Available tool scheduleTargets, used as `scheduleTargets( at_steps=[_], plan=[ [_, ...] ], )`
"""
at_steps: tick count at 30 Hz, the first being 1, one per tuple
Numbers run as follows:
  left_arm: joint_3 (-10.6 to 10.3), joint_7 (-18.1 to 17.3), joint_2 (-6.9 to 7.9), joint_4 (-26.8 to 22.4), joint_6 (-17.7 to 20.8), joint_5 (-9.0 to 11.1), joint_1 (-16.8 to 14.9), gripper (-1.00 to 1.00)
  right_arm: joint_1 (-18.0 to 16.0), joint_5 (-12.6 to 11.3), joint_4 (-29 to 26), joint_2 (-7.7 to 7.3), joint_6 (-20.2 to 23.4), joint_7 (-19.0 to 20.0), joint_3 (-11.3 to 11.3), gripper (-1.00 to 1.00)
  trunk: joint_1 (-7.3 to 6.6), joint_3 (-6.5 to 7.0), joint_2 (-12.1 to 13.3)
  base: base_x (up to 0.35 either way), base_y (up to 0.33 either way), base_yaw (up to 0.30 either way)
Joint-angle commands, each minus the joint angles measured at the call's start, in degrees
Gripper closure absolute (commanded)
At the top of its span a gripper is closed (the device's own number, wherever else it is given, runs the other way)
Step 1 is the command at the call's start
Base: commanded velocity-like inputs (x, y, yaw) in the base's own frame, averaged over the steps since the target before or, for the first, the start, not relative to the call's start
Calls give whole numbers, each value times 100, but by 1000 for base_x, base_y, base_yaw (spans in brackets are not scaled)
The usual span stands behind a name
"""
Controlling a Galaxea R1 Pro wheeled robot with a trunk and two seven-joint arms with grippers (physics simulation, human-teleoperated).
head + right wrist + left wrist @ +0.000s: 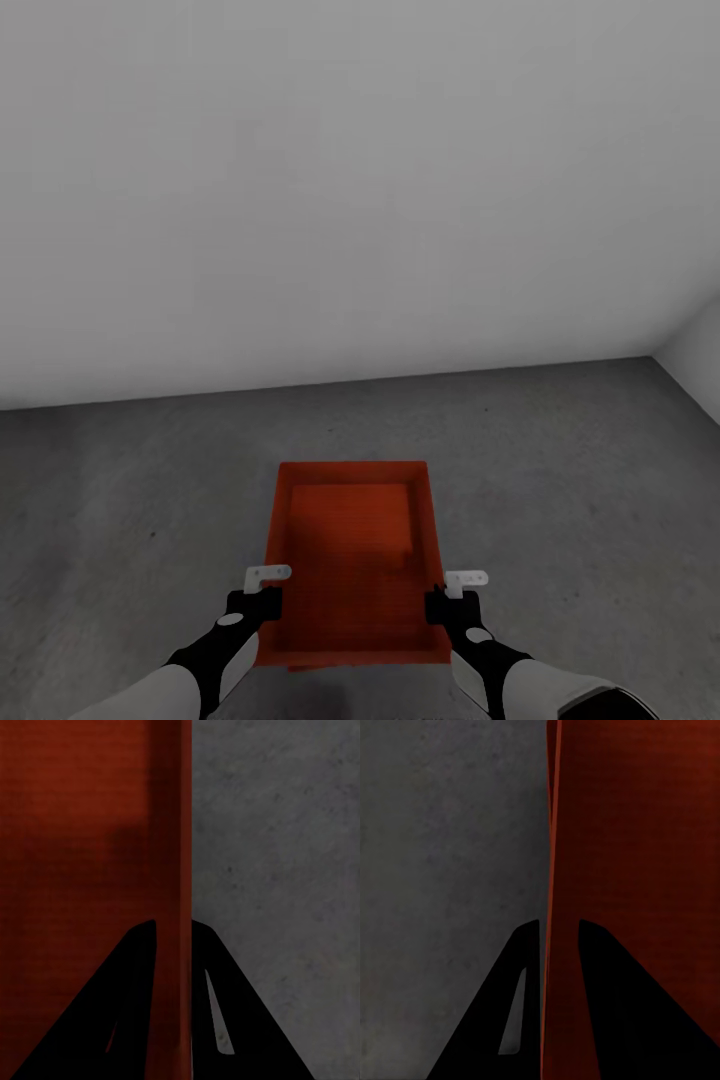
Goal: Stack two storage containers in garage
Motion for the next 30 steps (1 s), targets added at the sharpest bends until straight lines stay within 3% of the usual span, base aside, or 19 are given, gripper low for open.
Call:
scheduleTargets(
  at_steps=[1,7,8,9,17,30],
  plan=[
    [137,70,245,-15,-167,-14,-7,100,-3,-143,30,-36,-38,-14,-258,100,0,-4,-3,0,0,0],
    [137,70,245,-15,-165,-14,-7,100,-3,-143,30,-36,-35,-14,-258,100,0,-5,-3,0,0,0],
    [-16,59,35,-15,-55,56,-7,100,-7,-82,29,25,-37,-22,15,100,0,-5,-3,0,0,0],
    [-102,47,66,-15,-85,93,-7,100,-7,-79,29,30,-34,-22,103,100,0,-5,-3,0,0,0],
    [-317,14,104,-4,-169,375,-7,100,-8,-68,5,8,-37,-23,142,100,0,-5,-3,0,0,0],
    [-768,44,147,20,-194,857,-7,100,-7,-298,15,22,-38,-31,402,100,0,-5,-3,0,0,47]
  ],
)
